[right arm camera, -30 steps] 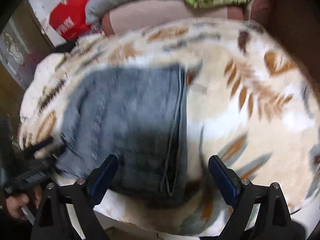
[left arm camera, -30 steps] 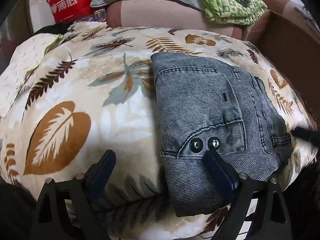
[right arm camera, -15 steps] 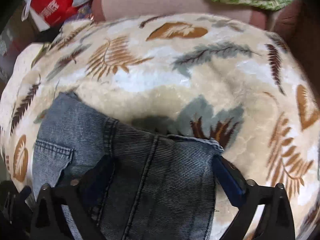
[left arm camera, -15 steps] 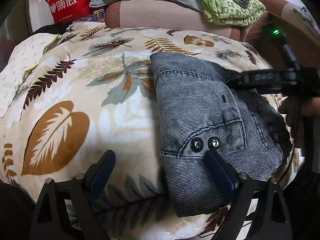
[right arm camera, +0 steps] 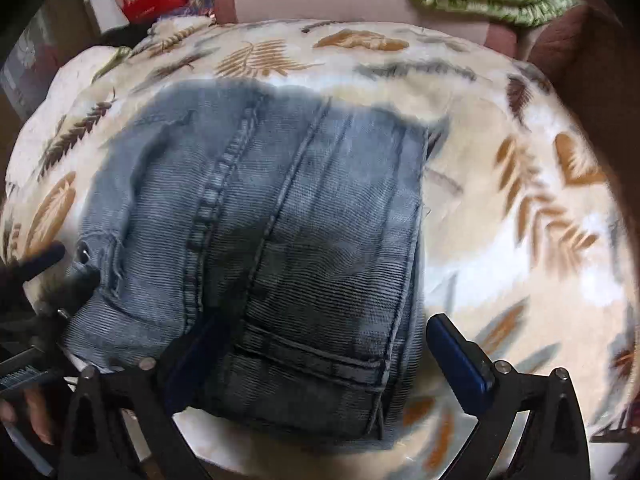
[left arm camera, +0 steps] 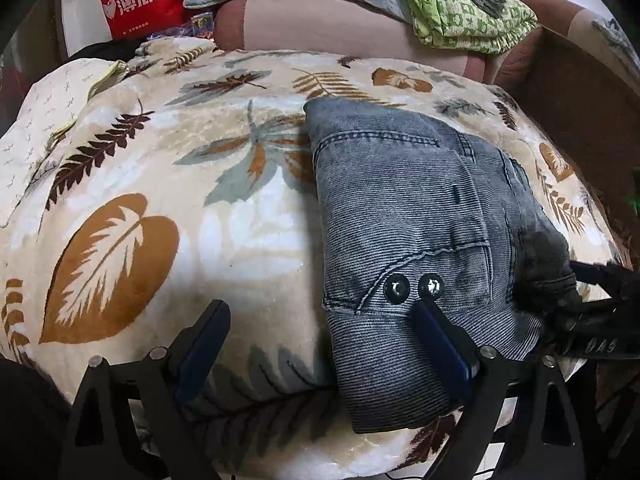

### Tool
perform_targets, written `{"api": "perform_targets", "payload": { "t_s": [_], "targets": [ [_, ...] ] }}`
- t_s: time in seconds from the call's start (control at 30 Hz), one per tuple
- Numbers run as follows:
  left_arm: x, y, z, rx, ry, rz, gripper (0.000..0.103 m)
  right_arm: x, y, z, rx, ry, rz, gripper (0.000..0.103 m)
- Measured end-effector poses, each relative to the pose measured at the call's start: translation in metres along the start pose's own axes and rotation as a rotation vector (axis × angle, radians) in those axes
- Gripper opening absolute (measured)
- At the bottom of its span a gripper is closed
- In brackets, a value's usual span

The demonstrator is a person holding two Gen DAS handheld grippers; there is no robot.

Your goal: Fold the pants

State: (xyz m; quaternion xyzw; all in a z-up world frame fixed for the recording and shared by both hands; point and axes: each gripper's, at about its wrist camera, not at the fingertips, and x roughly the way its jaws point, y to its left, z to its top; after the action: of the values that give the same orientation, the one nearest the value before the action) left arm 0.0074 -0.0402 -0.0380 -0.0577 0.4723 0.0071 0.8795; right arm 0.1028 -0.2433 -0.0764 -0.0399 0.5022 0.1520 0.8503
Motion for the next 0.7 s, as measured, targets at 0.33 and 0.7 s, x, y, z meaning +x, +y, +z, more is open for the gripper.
{"api": "perform_targets", "payload": {
  "t_s": [0.33, 0.7],
  "targets": [
    [0.001, -0.002, 0.001, 0.002, 0.010, 0.010, 0.094, -0.028, -0.002, -0.008, -0.022, -0.080, -0.039, 0.103],
    [0.000, -0.001, 0.001, 0.011, 0.008, 0.018, 0.094, -0.006, -0.011, -0.014, 0.025, -0.055, 0.021, 0.103]
  ]
}}
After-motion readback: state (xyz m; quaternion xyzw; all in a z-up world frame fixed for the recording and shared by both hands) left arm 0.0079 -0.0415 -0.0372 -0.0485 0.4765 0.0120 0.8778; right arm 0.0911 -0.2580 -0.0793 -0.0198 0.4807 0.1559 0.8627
